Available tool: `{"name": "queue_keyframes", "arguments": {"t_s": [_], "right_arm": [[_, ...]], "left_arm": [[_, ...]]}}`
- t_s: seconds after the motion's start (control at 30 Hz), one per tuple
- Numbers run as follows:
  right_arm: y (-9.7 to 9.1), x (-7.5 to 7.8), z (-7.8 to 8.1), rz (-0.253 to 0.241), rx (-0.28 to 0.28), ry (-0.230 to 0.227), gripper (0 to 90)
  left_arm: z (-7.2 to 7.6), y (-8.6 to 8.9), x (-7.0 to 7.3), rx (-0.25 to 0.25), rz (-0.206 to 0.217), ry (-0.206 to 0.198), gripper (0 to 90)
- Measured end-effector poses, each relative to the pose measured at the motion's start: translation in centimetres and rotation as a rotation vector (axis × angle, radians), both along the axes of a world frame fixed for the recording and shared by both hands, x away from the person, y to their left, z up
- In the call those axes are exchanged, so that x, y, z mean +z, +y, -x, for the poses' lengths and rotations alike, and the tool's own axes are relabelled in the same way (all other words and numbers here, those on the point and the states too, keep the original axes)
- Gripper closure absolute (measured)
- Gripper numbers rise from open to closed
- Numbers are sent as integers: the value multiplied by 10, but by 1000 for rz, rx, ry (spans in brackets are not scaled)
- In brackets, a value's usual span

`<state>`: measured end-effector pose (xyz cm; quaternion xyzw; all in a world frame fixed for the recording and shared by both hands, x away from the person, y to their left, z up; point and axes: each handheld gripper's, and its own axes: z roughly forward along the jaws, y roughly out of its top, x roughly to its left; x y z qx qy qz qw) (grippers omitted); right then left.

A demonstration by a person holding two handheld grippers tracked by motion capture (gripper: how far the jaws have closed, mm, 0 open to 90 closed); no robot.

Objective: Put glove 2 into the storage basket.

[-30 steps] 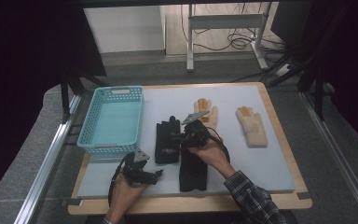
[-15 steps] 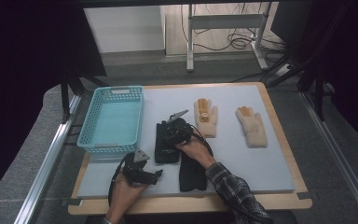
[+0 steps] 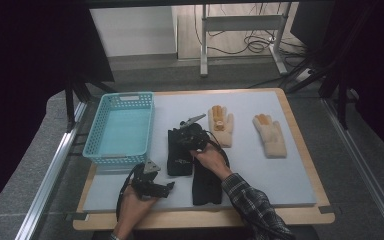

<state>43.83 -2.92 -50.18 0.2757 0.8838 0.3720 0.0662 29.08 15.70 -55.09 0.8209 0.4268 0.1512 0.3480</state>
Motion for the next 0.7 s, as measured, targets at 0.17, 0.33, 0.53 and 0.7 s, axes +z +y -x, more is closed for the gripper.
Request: {"name": "queue_keyframes", "arguments": {"t_s": [0.17, 0.33, 0.53, 0.7], "right_arm": [[-12, 29, 11, -23, 0, -33, 871], [-29, 55, 25, -26, 3, -58, 871], [-59, 81, 44, -60, -3, -50, 871], [-83, 86, 66, -38, -7, -40, 870]], "left_arm": [[0, 0, 0, -2, -2, 0, 50], [0, 0, 0, -2, -2, -2, 50], [0, 0, 0, 2, 1, -4, 50], [0, 0, 0, 3, 1, -4, 51]]}}
